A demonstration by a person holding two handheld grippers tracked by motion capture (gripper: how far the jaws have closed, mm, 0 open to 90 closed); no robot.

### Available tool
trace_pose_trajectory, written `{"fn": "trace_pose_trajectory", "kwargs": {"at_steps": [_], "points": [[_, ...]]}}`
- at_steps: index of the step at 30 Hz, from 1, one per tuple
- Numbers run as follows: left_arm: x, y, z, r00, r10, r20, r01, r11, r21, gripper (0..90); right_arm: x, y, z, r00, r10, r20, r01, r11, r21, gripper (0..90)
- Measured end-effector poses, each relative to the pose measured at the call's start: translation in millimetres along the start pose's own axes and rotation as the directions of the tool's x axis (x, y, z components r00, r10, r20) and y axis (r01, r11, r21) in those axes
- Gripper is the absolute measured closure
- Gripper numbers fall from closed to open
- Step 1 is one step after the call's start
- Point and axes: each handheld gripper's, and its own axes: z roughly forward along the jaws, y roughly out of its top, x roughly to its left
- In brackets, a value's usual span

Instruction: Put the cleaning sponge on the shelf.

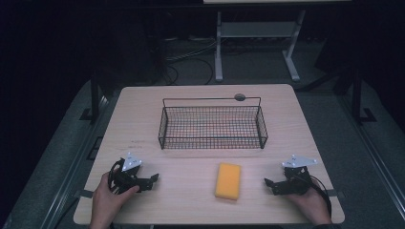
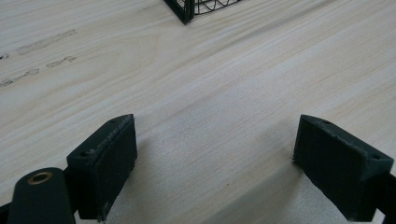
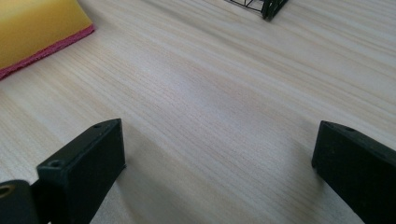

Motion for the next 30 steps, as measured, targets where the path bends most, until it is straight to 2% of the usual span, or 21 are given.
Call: {"fn": "trace_pose_trajectory", "kwargs": {"at_steps": [6, 8, 9, 12, 16, 23, 24, 25, 28, 30], "points": [[0.0, 0.0, 0.0, 1.0, 0.0, 0.0, 0.0, 1.0, 0.0, 12.5, 0.0, 0.6, 0.0, 1.0, 0.003, 0.0, -0.003, 1.0, 0.003, 3.0], [0.0, 0.0, 0.0, 1.0, 0.0, 0.0, 0.0, 1.0, 0.0, 12.5, 0.2, 2.2, -1.9, 1.0, 0.006, 0.003, -0.006, 1.0, 0.013, 8.2], [0.0, 0.0, 0.0, 1.0, 0.0, 0.0, 0.0, 1.0, 0.0, 12.6, 0.9, 4.7, -3.7, 0.9999, 0.01, 0.004, -0.01, 1.0, 0.024, 14.6], [0.0, 0.0, 0.0, 1.0, 0.0, 0.0, 0.0, 1.0, 0.0, 12.6, 1.7, 7.0, -5.0, 0.9999, 0.011, -0.006, -0.011, 0.999, 0.034, 17.0], [0.0, 0.0, 0.0, 1.0, 0.0, 0.0, 0.0, 1.0, 0.0, 12.6, 5.1, 11.2, -9.7, 0.9993, 0.004, -0.036, -0.003, 0.999, 0.035, 33.0], [0.0, 0.0, 0.0, 1.0, 0.0, 0.0, 0.0, 1.0, 0.0, 12.5, 8.0, 19.4, -17.9, 0.996, -0.021, -0.087, 0.026, 0.998, 0.06, 68.3], [0.0, 0.0, 0.0, 1.0, 0.0, 0.0, 0.0, 1.0, 0.0, 12.5, 8.1, 21.3, -18.7, 0.9946, -0.024, -0.101, 0.03, 0.997, 0.067, 76.3], [0.0, 0.0, 0.0, 1.0, 0.0, 0.0, 0.0, 1.0, 0.0, 12.5, 8.1, 21.3, -18.7, 0.9946, -0.024, -0.101, 0.03, 0.997, 0.067, 76.3], [0.0, 0.0, 0.0, 1.0, 0.0, 0.0, 0.0, 1.0, 0.0, 12.5, 9.2, 23.6, -19.5, 0.9925, -0.032, -0.118, 0.041, 0.996, 0.077, 89.5], [0.0, 0.0, 0.0, 1.0, 0.0, 0.0, 0.0, 1.0, 0.0, 12.6, 9.9, 25.4, -19.8, 0.9914, -0.029, -0.127, 0.04, 0.996, 0.084, 89.6]]}}
